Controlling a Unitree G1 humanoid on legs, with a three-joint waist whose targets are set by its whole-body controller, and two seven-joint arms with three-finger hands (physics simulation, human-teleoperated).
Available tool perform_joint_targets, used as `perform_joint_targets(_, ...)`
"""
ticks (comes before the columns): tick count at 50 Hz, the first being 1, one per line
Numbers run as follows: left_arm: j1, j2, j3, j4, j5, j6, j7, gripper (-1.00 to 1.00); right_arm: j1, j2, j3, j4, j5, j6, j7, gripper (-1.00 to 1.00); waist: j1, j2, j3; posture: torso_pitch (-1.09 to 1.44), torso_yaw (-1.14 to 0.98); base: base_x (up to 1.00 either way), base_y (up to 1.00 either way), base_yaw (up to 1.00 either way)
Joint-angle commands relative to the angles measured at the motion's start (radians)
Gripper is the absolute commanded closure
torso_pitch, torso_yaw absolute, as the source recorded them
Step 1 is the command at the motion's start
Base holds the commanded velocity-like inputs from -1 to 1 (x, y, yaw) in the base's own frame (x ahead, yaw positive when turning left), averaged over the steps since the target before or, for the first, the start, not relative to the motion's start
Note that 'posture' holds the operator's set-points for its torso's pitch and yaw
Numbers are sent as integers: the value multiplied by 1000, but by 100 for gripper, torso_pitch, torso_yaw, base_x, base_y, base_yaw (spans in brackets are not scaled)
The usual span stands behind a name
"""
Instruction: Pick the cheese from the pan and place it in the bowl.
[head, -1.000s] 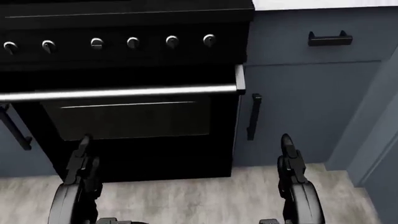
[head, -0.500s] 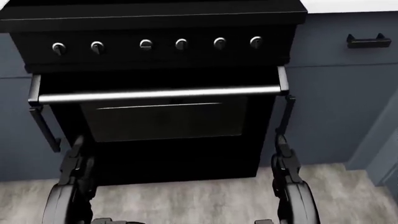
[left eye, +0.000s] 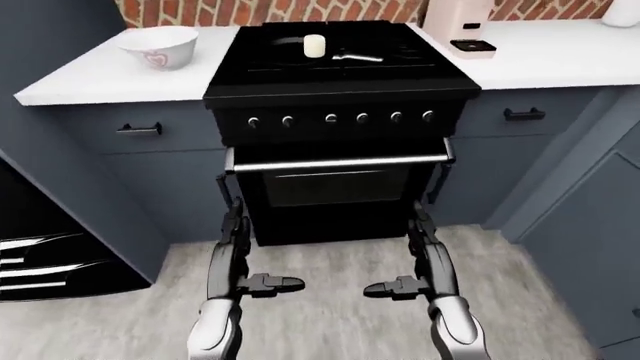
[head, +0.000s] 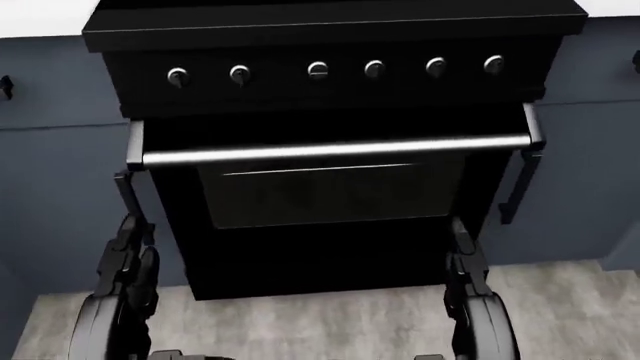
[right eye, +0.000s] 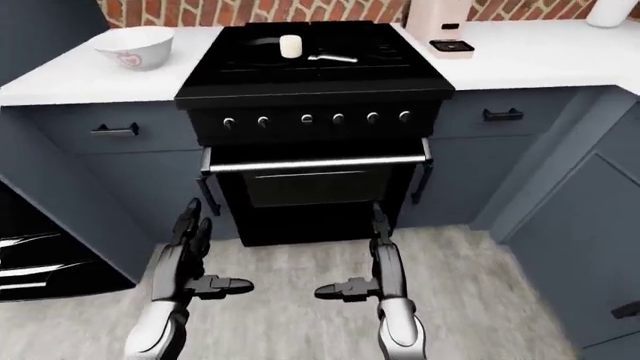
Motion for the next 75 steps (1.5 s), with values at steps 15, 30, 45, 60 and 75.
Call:
perform_joint_targets(15,-15,3,4,-28,-3,-34,0,-100,-13,3,7,-28,0,-28,0,-100,3,139,-35,0,0,0,63,0)
perform_joint_targets(30,-34,9,21,-17,-16,-19,-3,-100,-37,3,-22,-34,23,-4,-28,-100,22,111,-43,0,0,0,29,0)
perform_joint_targets(45,-197,48,69,-202,-24,293,30,-100,-221,-51,-114,-122,124,263,-33,-100,40,98,-52,0,0,0,0,0)
perform_joint_targets(60,-622,204,150,-180,-81,637,81,-100,-657,-235,-192,-116,173,655,20,-100,29,98,-38,0,0,0,0,0)
perform_joint_targets(75,-980,359,184,130,-193,743,105,-100,-1133,-397,-161,244,190,787,96,-100,30,49,-31,0,0,0,0,0)
